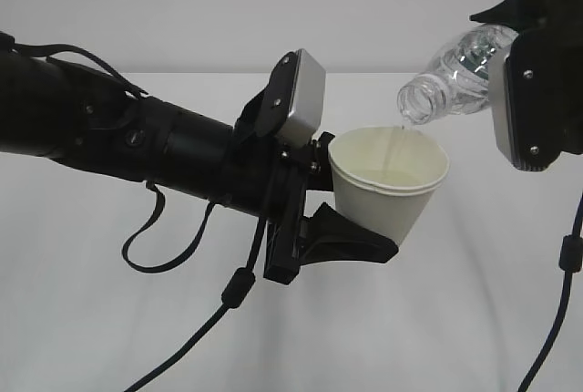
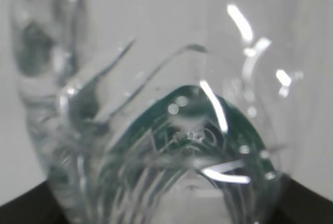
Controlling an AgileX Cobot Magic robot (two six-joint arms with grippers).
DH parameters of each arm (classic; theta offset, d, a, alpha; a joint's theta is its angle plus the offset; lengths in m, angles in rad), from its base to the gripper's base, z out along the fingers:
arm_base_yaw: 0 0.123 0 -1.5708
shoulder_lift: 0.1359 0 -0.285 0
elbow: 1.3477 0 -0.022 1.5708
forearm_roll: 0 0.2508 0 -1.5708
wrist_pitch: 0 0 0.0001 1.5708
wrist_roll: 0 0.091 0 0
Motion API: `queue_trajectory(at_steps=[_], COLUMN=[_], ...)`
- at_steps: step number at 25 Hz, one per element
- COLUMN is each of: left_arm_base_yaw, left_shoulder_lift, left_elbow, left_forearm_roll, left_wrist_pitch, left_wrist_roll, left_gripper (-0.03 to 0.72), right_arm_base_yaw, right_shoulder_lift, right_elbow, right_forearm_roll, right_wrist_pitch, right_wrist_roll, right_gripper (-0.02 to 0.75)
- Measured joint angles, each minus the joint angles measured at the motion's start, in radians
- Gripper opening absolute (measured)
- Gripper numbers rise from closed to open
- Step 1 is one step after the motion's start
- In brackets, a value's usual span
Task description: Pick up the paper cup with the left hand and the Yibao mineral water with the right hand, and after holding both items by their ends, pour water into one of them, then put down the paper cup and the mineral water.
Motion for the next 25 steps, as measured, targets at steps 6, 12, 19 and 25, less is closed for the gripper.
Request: queue_trajectory(at_steps=[6, 12, 19, 25], left_arm_base_yaw=[0.000, 0.000, 0.000, 0.000], left_shoulder_lift=[0.000, 0.000, 0.000, 0.000], left_elbow=[0.000, 0.000, 0.000, 0.000], left_forearm_roll=[0.000, 0.000, 0.000, 0.000], left_wrist_pitch=[0.000, 0.000, 0.000, 0.000], left_wrist_roll=[0.000, 0.000, 0.000, 0.000], left_gripper=[0.445, 0.445, 0.445, 0.445], right_arm_base_yaw=[0.000, 0.000, 0.000, 0.000], right_shoulder_lift=[0.000, 0.000, 0.000, 0.000], right_elbow=[0.000, 0.000, 0.000, 0.000], right_forearm_roll=[0.000, -0.004, -0.006, -0.010], right_wrist_pitch=[0.000, 0.000, 0.004, 0.004], right_wrist_roll=[0.000, 0.000, 0.000, 0.000], right_gripper=[0.480, 0.480, 0.480, 0.480])
